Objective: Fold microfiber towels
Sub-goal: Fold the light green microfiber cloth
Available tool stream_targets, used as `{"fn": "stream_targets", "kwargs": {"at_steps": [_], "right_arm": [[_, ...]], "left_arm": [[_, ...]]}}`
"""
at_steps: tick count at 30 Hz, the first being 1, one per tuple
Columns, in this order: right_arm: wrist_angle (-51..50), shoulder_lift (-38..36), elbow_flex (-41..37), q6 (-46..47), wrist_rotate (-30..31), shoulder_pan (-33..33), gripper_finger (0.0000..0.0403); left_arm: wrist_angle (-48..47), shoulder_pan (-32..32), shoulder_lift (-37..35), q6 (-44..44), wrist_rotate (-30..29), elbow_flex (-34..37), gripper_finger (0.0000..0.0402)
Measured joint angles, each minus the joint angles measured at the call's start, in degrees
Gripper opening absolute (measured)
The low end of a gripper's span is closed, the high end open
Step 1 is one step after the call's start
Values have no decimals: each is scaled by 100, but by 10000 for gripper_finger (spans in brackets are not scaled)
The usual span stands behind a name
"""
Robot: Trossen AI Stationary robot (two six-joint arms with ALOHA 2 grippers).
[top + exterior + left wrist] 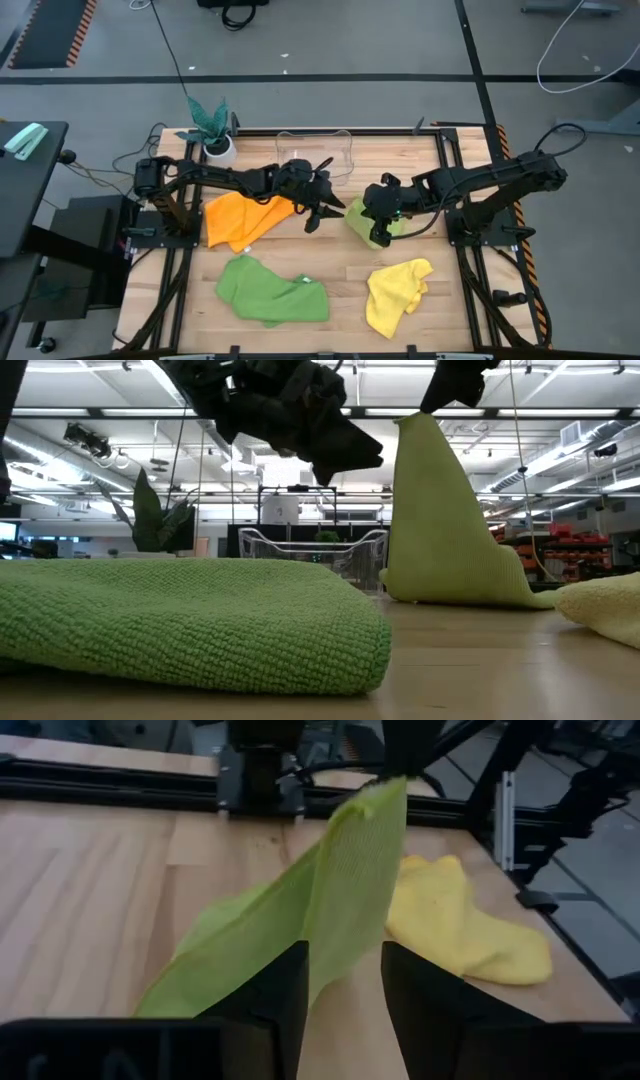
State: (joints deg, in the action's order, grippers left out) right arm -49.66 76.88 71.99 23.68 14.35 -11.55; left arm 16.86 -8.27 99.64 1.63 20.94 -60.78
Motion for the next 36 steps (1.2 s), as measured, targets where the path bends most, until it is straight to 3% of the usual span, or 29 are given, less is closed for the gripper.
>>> {"fn": "stream_targets", "kwargs": {"at_steps": [36], "right_arm": [[119, 0, -2, -289, 0, 18, 0]], "left_arm": [[601, -107, 170, 374, 97, -82, 142]]}}
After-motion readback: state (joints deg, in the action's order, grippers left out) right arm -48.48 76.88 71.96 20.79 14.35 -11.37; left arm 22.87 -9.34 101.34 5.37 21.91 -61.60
